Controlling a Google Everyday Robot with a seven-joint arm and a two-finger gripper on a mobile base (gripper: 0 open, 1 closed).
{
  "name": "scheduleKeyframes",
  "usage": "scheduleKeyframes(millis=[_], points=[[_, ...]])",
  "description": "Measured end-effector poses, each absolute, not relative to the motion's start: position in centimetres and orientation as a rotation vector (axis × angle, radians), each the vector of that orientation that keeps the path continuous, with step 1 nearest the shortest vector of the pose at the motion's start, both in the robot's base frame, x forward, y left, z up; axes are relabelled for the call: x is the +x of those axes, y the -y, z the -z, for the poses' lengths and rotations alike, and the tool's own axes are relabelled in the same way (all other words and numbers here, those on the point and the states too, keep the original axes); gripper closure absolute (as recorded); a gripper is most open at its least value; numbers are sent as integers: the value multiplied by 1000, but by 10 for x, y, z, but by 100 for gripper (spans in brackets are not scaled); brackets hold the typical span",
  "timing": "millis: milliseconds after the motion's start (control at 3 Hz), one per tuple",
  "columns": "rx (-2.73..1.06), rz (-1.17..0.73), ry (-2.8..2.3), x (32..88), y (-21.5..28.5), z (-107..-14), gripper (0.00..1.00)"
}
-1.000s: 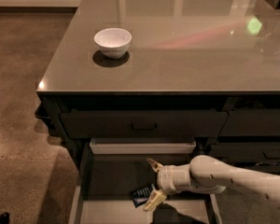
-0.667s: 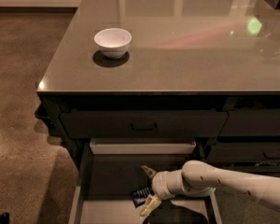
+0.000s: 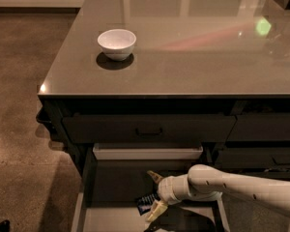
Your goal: Pick rxbar blueberry from middle drawer and place on counter
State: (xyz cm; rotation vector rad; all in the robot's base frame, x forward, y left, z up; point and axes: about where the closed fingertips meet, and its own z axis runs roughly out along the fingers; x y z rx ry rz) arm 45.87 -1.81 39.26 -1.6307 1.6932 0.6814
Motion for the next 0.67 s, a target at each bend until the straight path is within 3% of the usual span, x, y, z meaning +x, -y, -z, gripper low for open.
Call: scheduleKeyframes(millis=[667], points=[[-1645, -687, -1716, 461, 24, -377, 0]])
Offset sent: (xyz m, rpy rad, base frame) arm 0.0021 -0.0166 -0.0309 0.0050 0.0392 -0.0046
